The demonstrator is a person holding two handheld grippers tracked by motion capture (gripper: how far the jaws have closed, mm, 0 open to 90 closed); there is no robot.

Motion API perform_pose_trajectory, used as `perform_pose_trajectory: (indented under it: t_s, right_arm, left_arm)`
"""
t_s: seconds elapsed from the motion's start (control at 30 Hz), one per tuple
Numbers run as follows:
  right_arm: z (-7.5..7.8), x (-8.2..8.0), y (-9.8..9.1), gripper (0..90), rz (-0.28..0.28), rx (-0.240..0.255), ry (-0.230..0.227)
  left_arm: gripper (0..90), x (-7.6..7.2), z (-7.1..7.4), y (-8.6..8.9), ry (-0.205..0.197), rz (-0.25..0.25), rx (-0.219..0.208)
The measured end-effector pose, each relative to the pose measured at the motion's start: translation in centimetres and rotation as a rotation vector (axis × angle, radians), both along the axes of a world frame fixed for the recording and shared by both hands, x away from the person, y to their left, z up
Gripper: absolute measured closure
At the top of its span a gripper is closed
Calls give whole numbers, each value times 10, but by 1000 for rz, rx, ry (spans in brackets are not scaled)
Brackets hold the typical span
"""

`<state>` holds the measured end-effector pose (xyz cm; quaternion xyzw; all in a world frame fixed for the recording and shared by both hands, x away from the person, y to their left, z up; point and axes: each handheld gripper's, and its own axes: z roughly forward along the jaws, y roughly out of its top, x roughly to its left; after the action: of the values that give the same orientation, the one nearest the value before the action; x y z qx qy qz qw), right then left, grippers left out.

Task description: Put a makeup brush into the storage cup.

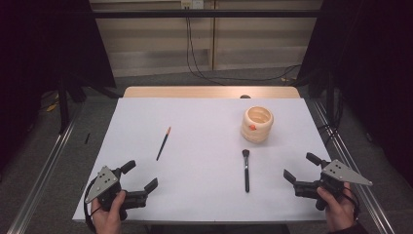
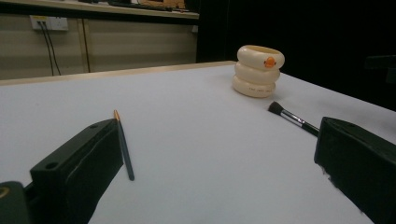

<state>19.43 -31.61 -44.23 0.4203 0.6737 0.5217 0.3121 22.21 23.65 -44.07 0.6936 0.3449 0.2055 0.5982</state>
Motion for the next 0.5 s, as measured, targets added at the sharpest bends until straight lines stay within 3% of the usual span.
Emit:
perform_pose_trajectory:
  t_s: [0.13, 0.5]
  right_arm:
    - [-1, 1, -2, 3, -8, -4, 2]
    - [0, 4, 1, 1, 26, 12, 0]
  left_arm:
    - [10, 1, -1, -1, 12, 1, 2]
    - [10, -5, 1, 1, -2, -4, 22]
